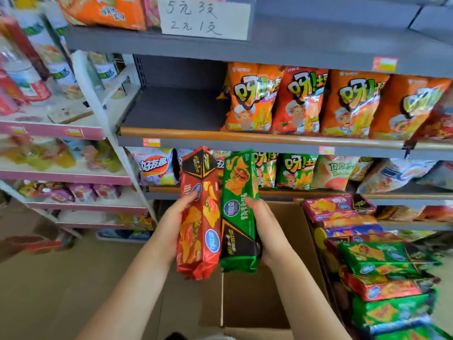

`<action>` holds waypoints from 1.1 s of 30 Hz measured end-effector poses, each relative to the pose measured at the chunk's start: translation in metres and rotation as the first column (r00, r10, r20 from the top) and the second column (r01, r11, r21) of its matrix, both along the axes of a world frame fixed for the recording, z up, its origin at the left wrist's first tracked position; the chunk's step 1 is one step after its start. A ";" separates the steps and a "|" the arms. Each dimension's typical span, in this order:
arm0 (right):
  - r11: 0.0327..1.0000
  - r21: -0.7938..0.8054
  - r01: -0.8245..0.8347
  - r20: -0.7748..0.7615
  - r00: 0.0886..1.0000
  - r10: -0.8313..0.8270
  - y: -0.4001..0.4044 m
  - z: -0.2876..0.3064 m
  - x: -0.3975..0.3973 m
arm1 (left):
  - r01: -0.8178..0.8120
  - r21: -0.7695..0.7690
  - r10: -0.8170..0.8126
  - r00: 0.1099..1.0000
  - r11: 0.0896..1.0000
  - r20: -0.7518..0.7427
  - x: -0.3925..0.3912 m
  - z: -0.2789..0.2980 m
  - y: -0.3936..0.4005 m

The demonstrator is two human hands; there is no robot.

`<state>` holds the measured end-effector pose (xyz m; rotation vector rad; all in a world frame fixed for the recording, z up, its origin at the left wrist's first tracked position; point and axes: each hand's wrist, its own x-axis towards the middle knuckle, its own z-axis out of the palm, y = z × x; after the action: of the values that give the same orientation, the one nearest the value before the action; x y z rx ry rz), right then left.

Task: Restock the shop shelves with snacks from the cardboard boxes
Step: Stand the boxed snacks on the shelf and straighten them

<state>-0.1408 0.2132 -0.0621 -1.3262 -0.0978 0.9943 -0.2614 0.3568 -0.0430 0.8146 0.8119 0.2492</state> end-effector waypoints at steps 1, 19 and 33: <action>1.000 -0.004 0.031 0.049 0.998 -0.031 0.000 -0.003 0.003 | -0.025 0.004 0.025 1.000 1.000 0.012 0.002 0.001 -0.002; 0.989 -0.014 -0.146 0.187 0.971 0.146 0.198 0.082 0.018 | 0.136 0.280 -0.150 0.988 0.950 0.028 0.031 0.073 0.160; 0.962 0.146 -0.231 0.364 0.917 0.164 0.376 0.057 0.110 | -0.140 0.573 -0.019 0.964 0.808 0.264 0.124 0.036 0.336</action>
<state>-0.0306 0.5890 -0.0047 -1.3242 -0.5948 0.8839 -0.1370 0.6929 -0.0074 1.3108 0.5084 0.6772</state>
